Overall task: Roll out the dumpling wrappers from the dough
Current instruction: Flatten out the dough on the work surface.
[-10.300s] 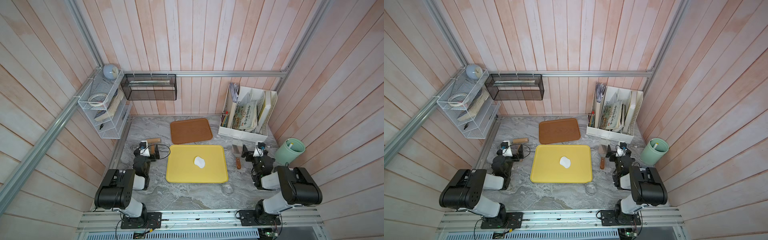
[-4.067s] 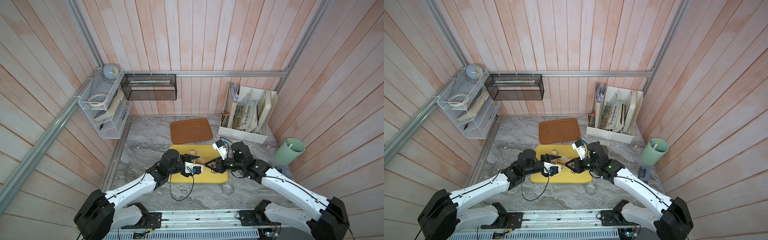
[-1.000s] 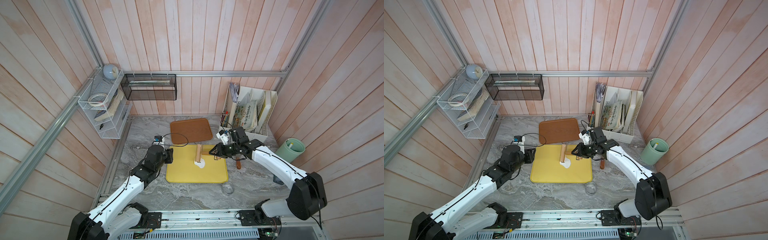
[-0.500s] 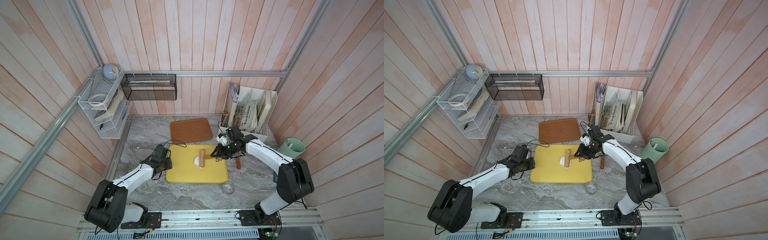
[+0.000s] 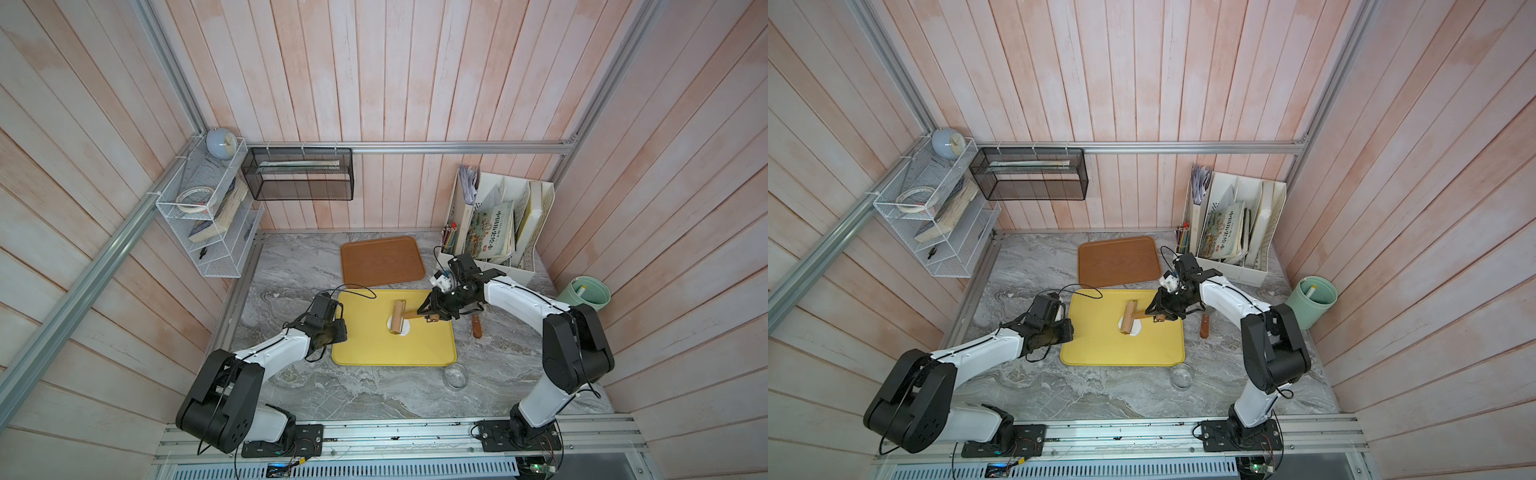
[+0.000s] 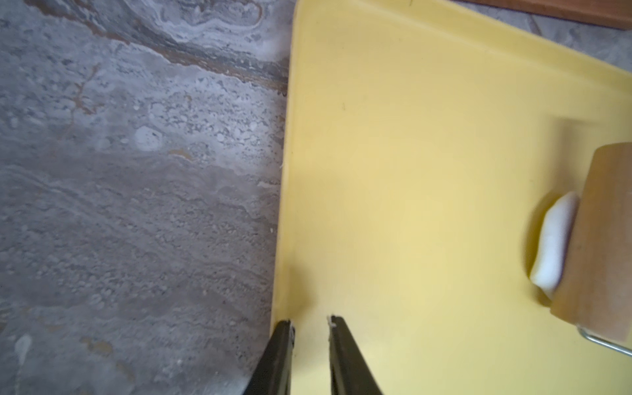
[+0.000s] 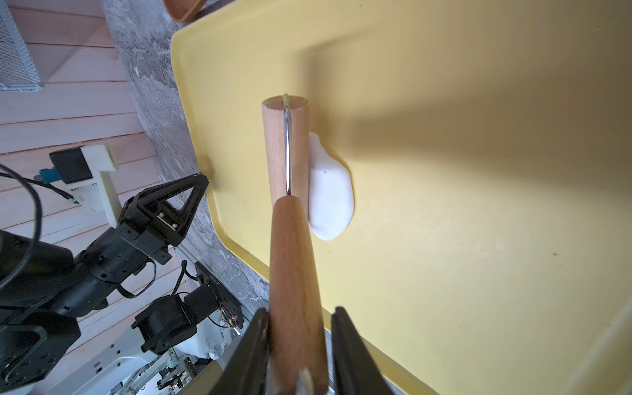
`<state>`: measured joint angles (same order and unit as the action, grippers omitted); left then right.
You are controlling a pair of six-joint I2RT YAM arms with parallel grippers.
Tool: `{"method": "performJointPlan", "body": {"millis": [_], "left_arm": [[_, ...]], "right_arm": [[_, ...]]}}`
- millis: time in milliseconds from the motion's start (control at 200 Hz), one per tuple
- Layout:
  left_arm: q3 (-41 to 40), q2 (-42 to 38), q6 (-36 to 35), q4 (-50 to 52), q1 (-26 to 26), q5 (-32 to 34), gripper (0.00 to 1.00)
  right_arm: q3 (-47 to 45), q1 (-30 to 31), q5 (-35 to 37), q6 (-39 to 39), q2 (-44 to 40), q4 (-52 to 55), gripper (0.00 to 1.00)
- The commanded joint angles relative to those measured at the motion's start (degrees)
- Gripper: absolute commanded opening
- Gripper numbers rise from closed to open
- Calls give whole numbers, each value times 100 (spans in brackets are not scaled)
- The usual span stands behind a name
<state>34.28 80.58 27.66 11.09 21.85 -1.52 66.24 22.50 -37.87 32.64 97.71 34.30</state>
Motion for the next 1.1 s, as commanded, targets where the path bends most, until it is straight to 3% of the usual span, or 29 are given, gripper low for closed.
{"method": "performJointPlan", "body": {"millis": [0,170,435,810,930,1095], "left_arm": [[-197,25,-30,-22,-31,328,23],[-229,154,-26,-70,-31,302,22],[-170,311,13,-58,-31,285,21],[-203,351,20,-32,-35,435,20],[-207,361,11,-36,-40,444,20],[-194,372,6,-46,-39,468,18]], "right_arm": [[-543,-239,1481,147,256,520,0],[-707,-328,1366,215,281,402,0],[-701,87,954,714,503,-145,0],[-1066,-441,1164,337,-118,-9,0],[-1132,-466,823,325,-269,-142,0],[-822,161,739,812,103,-445,0]]}}
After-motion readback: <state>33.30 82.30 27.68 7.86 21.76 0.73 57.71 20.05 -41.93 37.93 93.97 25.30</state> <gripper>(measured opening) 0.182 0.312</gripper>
